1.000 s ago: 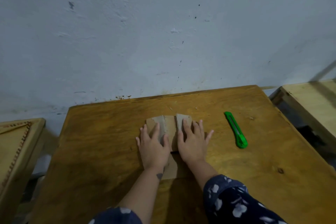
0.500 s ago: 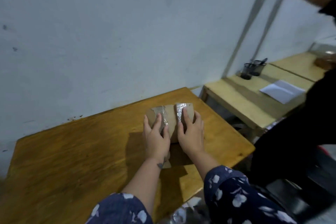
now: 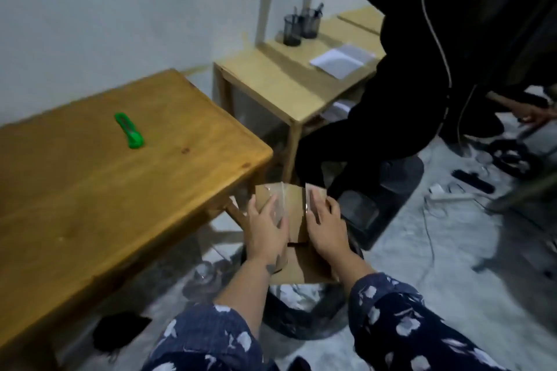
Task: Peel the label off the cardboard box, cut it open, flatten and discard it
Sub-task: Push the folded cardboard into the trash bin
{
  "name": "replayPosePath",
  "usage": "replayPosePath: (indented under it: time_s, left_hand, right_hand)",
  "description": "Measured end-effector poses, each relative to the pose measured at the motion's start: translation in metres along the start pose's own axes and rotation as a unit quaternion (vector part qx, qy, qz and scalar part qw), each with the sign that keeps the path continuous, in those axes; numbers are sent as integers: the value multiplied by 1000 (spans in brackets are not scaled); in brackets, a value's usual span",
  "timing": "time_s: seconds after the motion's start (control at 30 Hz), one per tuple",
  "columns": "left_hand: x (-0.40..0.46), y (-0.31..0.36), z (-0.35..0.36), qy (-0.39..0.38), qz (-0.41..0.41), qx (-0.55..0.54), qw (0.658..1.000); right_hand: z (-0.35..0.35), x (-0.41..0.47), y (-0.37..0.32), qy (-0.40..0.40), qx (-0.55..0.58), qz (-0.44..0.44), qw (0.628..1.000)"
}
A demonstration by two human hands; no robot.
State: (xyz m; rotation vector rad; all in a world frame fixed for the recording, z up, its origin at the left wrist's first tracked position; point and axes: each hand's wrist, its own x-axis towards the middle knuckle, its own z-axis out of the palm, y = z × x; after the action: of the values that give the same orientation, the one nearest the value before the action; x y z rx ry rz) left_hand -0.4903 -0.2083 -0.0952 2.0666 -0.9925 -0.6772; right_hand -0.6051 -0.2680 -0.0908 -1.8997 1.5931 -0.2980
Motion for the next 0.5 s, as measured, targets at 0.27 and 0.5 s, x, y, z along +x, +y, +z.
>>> replayPosePath:
  time_s: [0.27,0.5]
  left_hand:
    - [-32,-98,131,-191,-160,98,964]
    - [49,-212,256,-227,-159,133,952]
  right_hand:
    - [86,-18,154,-98,10,202,974]
    - [202,85,260,-125,7,218,968]
